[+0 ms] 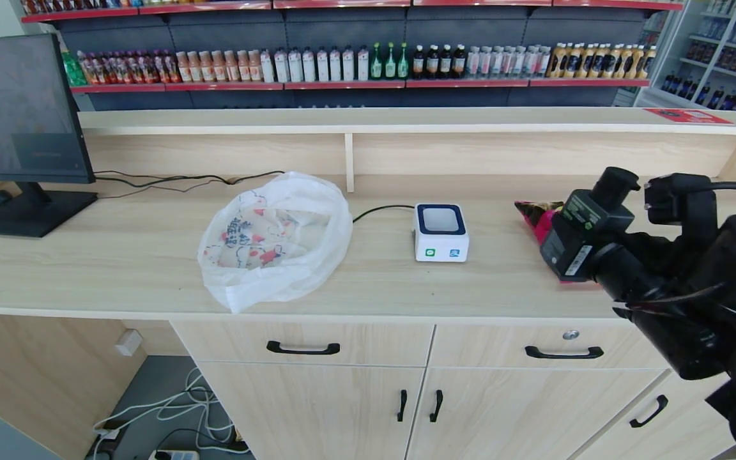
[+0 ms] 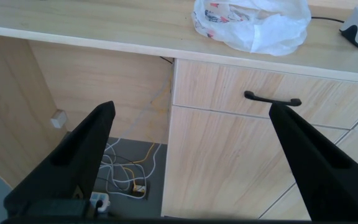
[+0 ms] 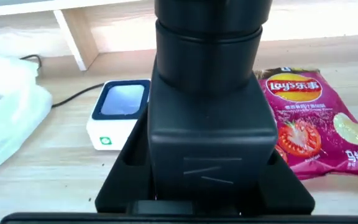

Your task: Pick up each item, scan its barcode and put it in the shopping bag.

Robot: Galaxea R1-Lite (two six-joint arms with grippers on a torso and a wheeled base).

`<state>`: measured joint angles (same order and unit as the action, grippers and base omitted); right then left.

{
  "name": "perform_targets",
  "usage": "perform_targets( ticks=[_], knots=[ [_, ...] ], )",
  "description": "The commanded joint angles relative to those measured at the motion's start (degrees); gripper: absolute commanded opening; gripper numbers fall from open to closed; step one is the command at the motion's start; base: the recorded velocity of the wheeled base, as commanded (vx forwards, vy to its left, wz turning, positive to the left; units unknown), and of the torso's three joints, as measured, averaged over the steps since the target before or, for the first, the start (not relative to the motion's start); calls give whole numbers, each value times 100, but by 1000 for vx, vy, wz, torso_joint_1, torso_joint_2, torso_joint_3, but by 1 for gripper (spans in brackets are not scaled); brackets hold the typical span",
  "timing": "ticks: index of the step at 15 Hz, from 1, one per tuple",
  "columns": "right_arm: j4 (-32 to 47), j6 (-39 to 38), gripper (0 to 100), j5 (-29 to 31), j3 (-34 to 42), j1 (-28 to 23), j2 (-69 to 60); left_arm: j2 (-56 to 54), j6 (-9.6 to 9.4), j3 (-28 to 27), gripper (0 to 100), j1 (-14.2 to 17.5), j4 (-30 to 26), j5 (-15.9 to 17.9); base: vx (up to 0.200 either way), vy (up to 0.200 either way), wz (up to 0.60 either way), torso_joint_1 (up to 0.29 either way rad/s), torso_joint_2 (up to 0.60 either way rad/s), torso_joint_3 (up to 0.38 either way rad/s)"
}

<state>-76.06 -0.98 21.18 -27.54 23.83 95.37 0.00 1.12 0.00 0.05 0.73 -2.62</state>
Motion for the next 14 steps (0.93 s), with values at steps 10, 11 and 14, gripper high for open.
perform_targets(
  ticks=[10, 11, 14],
  knots=[
    [-94, -228, 0, -571, 1014, 965, -1477, 0, 2, 0, 100, 4, -3, -2, 0, 0, 0, 0, 0, 0],
    [-94, -483, 0, -913, 1031, 1001, -1574, 0, 2, 0, 100, 4, -3, -2, 0, 0, 0, 0, 0, 0],
    [-85, -1142, 0, -1467, 1233, 1159, -1846, 0, 2, 0, 100, 4, -3, -2, 0, 0, 0, 0, 0, 0]
  ],
)
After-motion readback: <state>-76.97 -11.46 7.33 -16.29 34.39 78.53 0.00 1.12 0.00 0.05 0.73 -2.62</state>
